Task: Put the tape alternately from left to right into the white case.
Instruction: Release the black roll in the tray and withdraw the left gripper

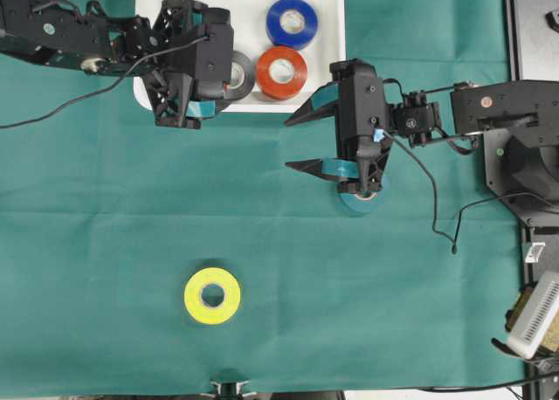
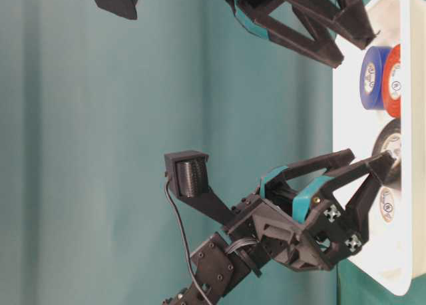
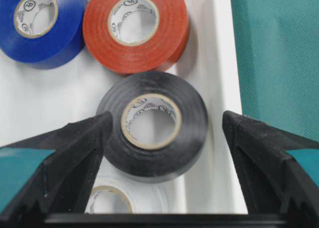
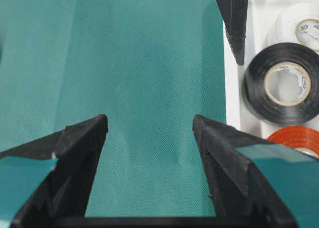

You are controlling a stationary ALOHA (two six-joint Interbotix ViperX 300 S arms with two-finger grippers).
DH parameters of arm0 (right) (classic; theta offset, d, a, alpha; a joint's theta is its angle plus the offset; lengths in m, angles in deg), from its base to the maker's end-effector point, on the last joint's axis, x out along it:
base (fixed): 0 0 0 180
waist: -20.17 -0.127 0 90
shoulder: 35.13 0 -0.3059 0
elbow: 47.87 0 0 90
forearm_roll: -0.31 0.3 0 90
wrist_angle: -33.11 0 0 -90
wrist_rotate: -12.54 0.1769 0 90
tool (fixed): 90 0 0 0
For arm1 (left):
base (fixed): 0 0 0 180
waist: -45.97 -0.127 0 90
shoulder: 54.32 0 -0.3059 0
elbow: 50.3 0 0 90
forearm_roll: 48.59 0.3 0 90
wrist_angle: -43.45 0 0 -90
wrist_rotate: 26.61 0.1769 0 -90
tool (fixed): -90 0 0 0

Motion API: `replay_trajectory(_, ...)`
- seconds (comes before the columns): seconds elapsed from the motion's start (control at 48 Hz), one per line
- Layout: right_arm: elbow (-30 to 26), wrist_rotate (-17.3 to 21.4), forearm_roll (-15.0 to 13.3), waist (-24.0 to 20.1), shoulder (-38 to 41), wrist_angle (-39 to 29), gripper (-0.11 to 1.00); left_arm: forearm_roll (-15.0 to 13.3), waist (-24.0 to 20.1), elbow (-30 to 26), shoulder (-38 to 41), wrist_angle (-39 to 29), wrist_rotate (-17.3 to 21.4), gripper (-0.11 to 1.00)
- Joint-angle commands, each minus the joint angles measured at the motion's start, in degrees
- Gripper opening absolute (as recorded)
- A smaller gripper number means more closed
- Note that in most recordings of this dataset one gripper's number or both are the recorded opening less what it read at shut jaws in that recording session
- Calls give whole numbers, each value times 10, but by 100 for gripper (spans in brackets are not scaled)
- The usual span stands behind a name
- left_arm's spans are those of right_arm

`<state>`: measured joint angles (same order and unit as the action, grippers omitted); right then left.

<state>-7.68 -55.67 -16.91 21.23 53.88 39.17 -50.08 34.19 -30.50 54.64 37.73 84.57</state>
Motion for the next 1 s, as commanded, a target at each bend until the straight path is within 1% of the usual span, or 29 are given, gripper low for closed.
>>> replay_trajectory(0.0, -6, 2, 0, -1, -4, 5, 65, 1, 0, -3, -19, 4, -2, 78)
replay_trajectory(0.355, -5, 2, 0, -1, -5, 5, 65, 1, 4, 17, -48, 4, -4, 78)
replay_trajectory(0.98, -4, 2, 0, -1, -5, 4, 65, 1, 53, 58, -94, 4, -4, 78)
